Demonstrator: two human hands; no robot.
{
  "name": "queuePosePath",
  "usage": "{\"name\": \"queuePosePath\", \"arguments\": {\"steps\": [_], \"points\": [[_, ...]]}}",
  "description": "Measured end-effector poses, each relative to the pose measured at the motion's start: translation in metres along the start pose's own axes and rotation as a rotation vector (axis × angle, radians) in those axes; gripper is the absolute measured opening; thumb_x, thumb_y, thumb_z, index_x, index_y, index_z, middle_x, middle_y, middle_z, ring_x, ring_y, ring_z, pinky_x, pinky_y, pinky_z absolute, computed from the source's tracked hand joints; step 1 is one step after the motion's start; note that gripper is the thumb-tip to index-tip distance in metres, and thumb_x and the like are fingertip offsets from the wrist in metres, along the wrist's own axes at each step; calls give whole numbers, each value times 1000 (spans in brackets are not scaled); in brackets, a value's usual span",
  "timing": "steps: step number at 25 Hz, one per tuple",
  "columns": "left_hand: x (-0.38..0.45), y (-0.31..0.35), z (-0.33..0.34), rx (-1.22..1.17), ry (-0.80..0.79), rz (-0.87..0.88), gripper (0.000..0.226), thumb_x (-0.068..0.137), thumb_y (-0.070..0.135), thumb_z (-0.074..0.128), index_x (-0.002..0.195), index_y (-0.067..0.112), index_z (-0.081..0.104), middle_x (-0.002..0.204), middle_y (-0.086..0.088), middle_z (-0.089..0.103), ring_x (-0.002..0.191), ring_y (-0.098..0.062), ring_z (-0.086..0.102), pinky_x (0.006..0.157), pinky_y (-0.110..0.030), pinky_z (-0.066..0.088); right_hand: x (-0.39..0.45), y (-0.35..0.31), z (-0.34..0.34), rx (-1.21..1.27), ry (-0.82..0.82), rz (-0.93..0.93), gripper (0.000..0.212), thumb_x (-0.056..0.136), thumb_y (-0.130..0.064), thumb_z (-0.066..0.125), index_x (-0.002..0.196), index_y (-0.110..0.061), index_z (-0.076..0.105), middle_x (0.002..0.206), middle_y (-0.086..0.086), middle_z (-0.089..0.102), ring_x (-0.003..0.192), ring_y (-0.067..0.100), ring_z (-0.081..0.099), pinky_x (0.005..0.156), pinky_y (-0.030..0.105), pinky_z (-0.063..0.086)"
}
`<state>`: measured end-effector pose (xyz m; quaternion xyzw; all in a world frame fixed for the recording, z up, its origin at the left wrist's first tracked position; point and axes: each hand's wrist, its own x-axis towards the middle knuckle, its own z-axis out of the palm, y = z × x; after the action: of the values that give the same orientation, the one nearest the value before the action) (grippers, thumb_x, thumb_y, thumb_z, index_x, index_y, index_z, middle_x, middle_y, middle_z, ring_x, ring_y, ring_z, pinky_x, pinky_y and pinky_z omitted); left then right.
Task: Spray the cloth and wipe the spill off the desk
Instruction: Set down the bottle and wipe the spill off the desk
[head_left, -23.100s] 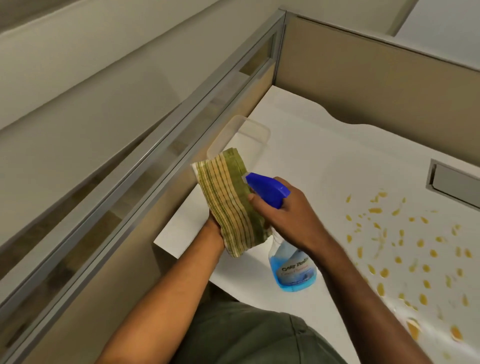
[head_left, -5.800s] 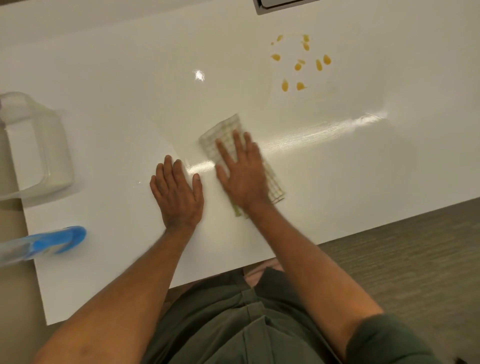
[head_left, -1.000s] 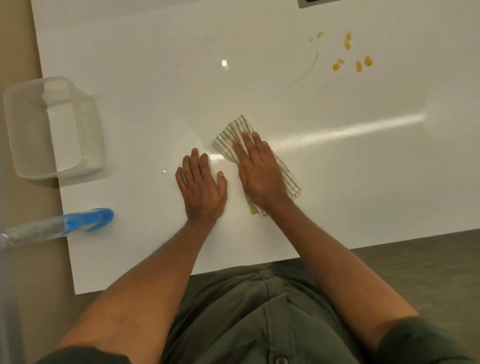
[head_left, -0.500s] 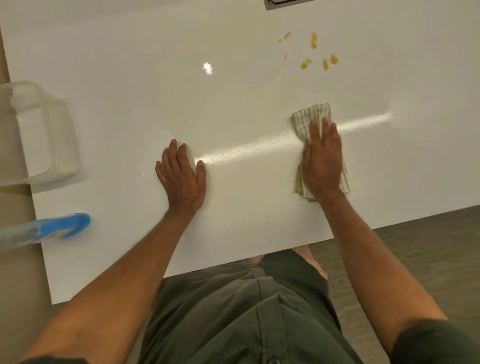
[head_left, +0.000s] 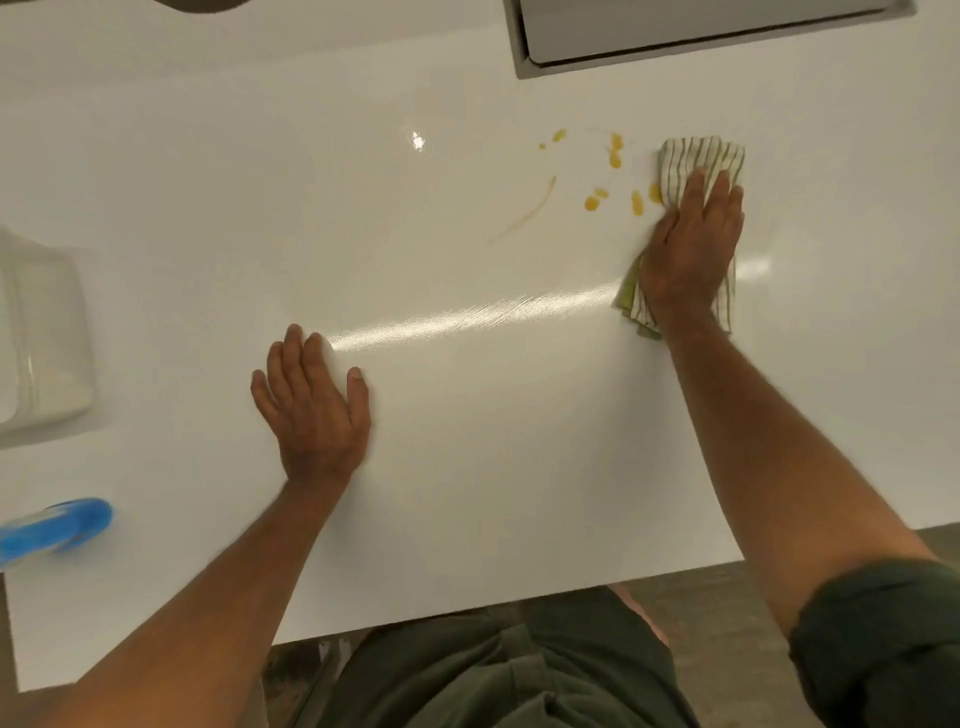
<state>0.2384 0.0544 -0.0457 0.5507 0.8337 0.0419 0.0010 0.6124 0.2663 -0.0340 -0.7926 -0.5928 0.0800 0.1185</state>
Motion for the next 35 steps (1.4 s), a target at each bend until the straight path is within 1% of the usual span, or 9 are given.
{"name": "queuePosePath", "arguments": {"steps": [7,12,14,17,19,21,24,29,35], "points": [[0,-2,1,53,16,16,58,108,45,29,154,10,36,167,-10,32,152,-32,31,125,-51,20,52,-95,26,-12,-37,-216,60,105,-25,26,162,-9,28,168,23,25,157,44,19,129,50,15],[0,0,-2,46,28,24,57,107,44,32,152,9,39,165,-10,34,151,-34,33,123,-53,23,-45,-168,53,39,-84,-634,56,100,-15,45,155,-7,44,162,25,39,152,46,33,125,52,25],[-1,1,-3,50,36,19,56,108,44,31,152,9,39,165,-10,35,150,-33,34,123,-53,25,-114,-162,50,134,-131,-829,54,100,-9,50,154,-6,46,162,24,39,152,46,33,126,53,26],[0,1,-2,35,34,16,56,107,43,32,152,9,39,165,-11,35,150,-34,34,123,-54,25,-181,-90,21,105,-344,-968,57,104,-13,44,160,-15,36,170,12,27,160,33,19,130,47,19],[1,0,-2,13,15,8,57,106,43,33,152,9,38,165,-11,34,150,-35,33,123,-55,24,-181,-26,-1,81,-382,-902,60,103,-13,46,161,-18,35,171,8,25,161,30,15,129,48,21],[1,1,-3,10,-3,5,59,106,43,33,153,9,38,166,-11,33,151,-34,32,124,-55,24,-148,23,-17,69,-315,-704,58,104,-15,45,161,-17,35,171,10,26,161,33,16,127,52,24],[2,1,-3,14,-12,-13,61,106,44,31,155,9,36,168,-10,31,153,-34,30,125,-54,21,-68,36,-20,56,-182,-406,54,107,-19,37,160,-14,35,169,17,28,158,38,21,127,54,23],[3,0,-2,25,5,11,61,107,44,33,154,6,38,166,-13,33,151,-36,33,124,-56,23,42,-54,16,6,-80,-244,57,106,-24,27,161,-9,31,168,24,25,156,45,19,129,53,16],[3,-2,-1,35,14,14,61,106,45,34,153,5,41,166,-14,34,150,-36,35,123,-57,24,45,-189,57,-7,-75,-465,57,105,-26,27,159,-8,35,166,25,29,155,46,24,129,52,19]]}}
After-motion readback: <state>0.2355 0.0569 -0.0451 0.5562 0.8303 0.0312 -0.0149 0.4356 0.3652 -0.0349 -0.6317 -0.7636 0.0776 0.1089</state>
